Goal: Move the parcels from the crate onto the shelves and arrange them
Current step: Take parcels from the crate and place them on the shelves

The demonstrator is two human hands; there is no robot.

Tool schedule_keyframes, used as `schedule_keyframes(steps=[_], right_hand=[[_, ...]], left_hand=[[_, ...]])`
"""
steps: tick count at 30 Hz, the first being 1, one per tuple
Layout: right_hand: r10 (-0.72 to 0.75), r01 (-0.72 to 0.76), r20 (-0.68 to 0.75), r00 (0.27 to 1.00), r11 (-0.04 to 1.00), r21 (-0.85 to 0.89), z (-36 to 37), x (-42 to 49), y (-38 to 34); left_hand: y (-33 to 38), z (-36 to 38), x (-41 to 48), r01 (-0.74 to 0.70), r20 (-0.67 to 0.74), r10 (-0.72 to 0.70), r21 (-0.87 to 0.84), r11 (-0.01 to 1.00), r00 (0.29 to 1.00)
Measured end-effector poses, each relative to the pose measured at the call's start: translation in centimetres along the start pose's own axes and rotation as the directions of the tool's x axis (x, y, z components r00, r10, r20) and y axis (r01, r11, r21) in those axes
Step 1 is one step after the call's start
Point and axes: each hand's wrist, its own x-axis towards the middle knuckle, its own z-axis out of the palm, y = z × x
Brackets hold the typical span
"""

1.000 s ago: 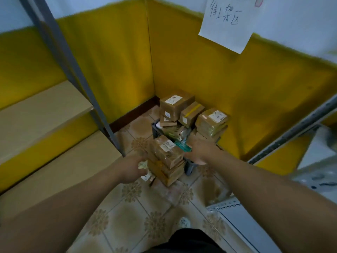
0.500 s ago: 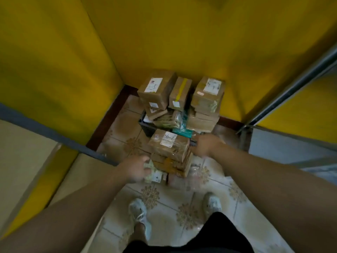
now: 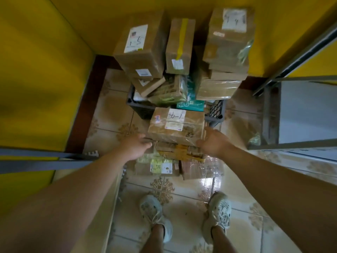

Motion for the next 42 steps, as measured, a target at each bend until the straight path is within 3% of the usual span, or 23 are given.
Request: schedule_keyframes(steps=[5,9,12,19,23,26,29,34,38,42], right_hand=[[0.028,-0.018,-0.11,0.994,0.996,0.084,3.0,6.3,0.5],[0.037,-0.032,-0.05,0.998,0.995,0.099,5.2,9.0,1.5],[0.075,-0.073,-0.003,0.997,0.972,0.222,5.8,9.4,1.9],[0.266,-0.117,-0.163,0.95,0.789,0.603,5.7,9.0,3.0],[0.392,-0.247,-0.08,0.916,0.711,0.659,6.2,8.5,3.5],[0.473,-0.314,-0.009,0.881,0.598,0.737,6.7,7.9,3.2],[0.453,-0.281,0.006,0.891,0.543,0.791,7.7,7.4,2.9],[0.352,-0.225,0.038,0.935,0.507,0.832,10.1,6.3,1.5],[0.356,-0.221,0.051,0.933,0.458,0.861,10.8,5.9,0.5],[0.357,-0.221,0.022,0.934,0.53,0.819,10.3,5.2,1.6]], left_hand=[[0.7,3.4,7.8,-0.015,-0.115,-0.006,-0.176,0.984,0.993],[0.6,6.1,12.9,-0.001,-0.056,-0.017,-0.32,0.947,0.998],[0.7,7.2,12.9,0.021,-0.107,-0.065,-0.369,0.929,0.992],[-0.9,8.3,11.3,0.126,-0.072,-0.174,-0.437,0.891,0.982],[0.3,8.3,11.8,-0.015,-0.094,-0.043,-0.538,0.843,0.995],[0.7,8.3,12.1,-0.002,-0.119,-0.086,-0.601,0.799,0.989],[0.5,8.3,11.8,0.117,-0.016,-0.163,-0.625,0.772,0.986],[1.6,9.2,9.9,0.161,0.171,-0.082,-0.521,0.838,0.982],[1.9,10.5,9.0,0.239,0.265,-0.078,-0.66,0.712,0.961],[1.4,11.8,7.9,0.249,0.305,-0.022,-0.731,0.635,0.952]])
